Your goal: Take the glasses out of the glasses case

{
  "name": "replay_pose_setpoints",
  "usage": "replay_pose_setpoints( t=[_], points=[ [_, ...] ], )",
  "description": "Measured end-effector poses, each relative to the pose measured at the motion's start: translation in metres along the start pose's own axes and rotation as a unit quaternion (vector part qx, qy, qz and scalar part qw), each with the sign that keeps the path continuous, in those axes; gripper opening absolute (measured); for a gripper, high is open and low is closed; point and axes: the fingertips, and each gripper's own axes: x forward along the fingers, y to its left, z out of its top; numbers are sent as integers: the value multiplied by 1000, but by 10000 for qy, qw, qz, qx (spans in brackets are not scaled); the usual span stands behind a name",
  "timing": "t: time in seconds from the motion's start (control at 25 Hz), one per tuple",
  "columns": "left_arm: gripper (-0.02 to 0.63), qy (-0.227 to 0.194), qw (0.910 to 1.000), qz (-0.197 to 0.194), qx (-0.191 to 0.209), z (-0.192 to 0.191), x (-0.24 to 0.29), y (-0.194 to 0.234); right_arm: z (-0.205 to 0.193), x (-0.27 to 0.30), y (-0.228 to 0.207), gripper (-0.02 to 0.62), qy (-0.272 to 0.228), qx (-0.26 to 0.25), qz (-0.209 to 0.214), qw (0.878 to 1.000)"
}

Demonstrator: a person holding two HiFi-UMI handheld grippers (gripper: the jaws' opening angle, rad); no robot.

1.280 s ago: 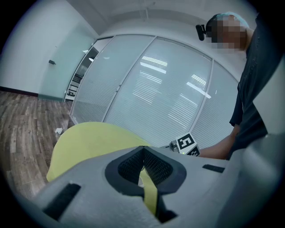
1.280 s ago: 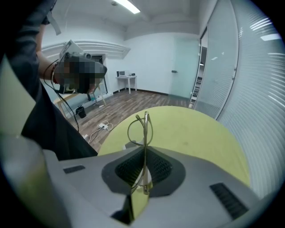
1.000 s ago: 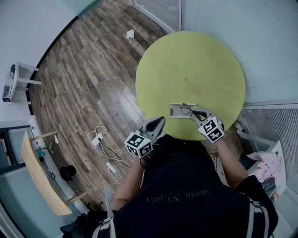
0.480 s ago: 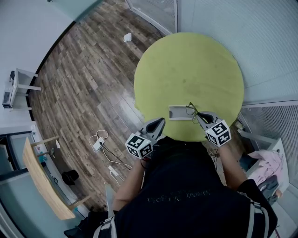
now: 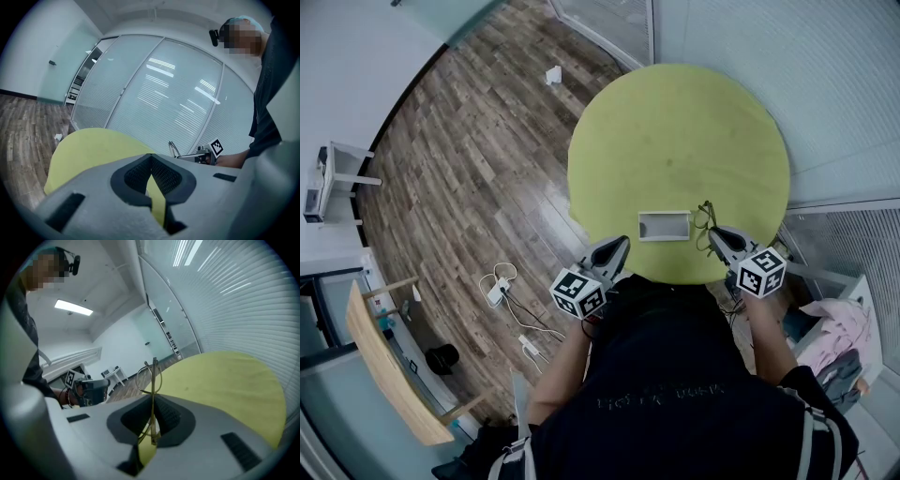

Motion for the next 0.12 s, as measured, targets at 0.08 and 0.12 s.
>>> replay_pose_setpoints(
  t=[0.08,0.12],
  points=[
    [17,-3,10000,10,-21,-1,-2,2,0,-4,0,37,-165,330,64,9993],
    [17,-4,10000,17,-32,-2,-2,3,0,-6,0,37,-255,497,100,9984]
  ],
)
